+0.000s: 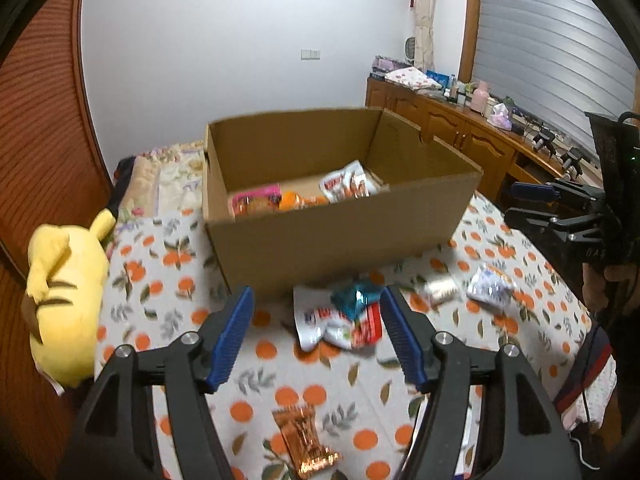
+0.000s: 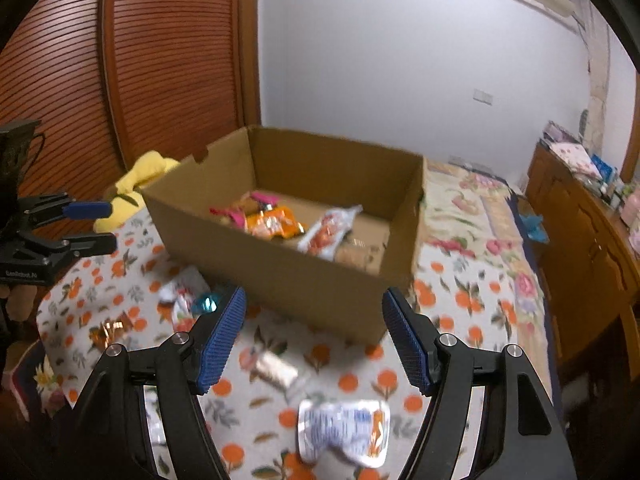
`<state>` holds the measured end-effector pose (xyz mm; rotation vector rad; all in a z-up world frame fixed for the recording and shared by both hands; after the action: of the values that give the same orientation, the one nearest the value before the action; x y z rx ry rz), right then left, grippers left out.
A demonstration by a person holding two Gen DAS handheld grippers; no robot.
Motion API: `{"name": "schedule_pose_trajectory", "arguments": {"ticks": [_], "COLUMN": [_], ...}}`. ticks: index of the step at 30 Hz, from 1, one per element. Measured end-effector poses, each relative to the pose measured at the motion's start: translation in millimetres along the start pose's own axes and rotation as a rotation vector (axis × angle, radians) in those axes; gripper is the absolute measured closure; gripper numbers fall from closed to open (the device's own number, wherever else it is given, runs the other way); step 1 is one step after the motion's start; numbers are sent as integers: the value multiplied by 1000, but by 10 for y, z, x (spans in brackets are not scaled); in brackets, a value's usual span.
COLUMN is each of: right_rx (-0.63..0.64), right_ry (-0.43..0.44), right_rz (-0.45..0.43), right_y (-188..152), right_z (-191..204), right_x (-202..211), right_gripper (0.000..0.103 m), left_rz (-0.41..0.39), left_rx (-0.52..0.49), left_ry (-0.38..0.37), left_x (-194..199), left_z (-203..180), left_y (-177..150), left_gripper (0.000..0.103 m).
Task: Organize snacks
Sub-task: 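Move both grippers back toward the remaining snacks on the table, then lower the left gripper onto the gold foil snack pack and close it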
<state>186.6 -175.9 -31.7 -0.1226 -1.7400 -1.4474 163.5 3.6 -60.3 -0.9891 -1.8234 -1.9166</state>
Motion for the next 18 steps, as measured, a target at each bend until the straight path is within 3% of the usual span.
{"name": "schedule_pose_trajectory", "arguments": {"ticks": [10, 18], "right_rx": [-72, -104], "right_ry": [-24, -38], "right_rz": [47, 128], "right_y": [-556, -954], "right_z": [-98, -249], "right_x": [-12, -282], "right_gripper": [30, 30], "left_rz": [72, 107], "left_rx": [30, 80], "left_ry": [12, 40], "left_x": [-145, -228], "left_z": [23, 187], "left_y": [-521, -857], "left_gripper": [37, 37]}}
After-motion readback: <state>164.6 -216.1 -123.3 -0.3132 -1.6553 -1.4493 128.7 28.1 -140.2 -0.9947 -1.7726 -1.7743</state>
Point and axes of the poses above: each gripper's, at about its wrist camera, not at the fingertips, and x roughly against the way its jaws point, z to its left, y to its top, the point moved 7 cm from there along -x, roughly the way its jaws point, and after that the axes turned 1 degree about y, right-handed, at the moved point
